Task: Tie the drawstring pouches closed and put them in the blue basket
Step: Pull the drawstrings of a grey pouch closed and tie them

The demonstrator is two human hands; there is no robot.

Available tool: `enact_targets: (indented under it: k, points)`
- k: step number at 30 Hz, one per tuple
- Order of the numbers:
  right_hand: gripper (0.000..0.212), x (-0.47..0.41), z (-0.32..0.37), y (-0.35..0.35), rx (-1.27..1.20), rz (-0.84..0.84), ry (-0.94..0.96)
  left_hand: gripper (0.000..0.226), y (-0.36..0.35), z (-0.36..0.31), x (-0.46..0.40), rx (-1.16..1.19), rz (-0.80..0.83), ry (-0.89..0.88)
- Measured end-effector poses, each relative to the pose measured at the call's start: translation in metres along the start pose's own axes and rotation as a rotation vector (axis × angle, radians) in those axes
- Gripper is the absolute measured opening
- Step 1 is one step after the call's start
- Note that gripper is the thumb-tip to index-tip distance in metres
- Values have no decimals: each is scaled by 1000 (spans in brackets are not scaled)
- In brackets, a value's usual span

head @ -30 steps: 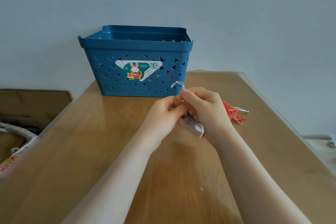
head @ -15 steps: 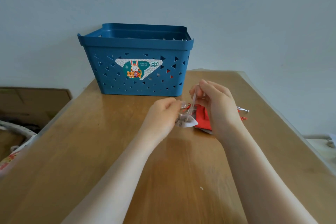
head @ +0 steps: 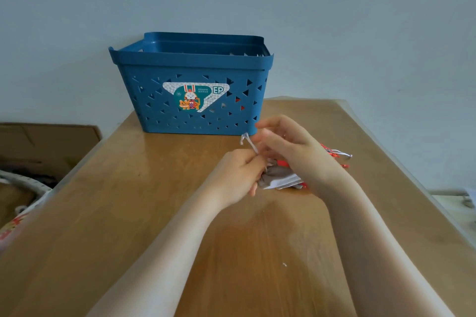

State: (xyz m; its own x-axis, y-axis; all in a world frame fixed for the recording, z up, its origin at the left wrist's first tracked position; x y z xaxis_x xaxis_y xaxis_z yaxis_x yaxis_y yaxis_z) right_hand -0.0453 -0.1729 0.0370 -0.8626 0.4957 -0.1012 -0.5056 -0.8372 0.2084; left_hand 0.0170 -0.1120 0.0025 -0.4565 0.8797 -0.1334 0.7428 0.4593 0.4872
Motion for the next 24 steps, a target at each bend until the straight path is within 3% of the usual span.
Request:
enact_targets:
  k: [4,7,10,13,17,20,24]
  points:
    - [31,-4,-7,10,431,5,35,41,11,10,-3,249,-64,84]
    - [19,-7,-8,7,625,16,77,39,13,10,-3,295,-53,110]
    - [14,-9,-3,12,766,-87,105,36,12,14,-2,345,-53,154]
    - [22,-5,12,13,686,-155,223,33,13,18,-2,406,-63,204]
    - [30,1,13,-5,553,73,242,27,18,20,-2,496,-73,218]
    - [26,0,8,-9,692,114,262,32,22,18,-1,462,-74,175]
    - [24,1,6,-8,498,149,181,25,20,15,-1,453,-13,142]
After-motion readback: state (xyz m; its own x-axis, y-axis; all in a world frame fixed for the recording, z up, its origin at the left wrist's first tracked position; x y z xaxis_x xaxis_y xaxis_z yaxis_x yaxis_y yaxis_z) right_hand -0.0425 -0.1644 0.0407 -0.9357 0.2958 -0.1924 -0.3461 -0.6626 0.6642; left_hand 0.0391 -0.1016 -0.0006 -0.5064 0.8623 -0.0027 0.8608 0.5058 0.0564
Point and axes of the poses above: each hand's wrist, its own x-axis away from the middle knuckle, its own y-axis out of the back of the hand, z = x × y, the point moved 9 cm from there along -x, towards the middle knuckle, and after that the axes turned 2 degrees about -y, right-handed, at the moved point
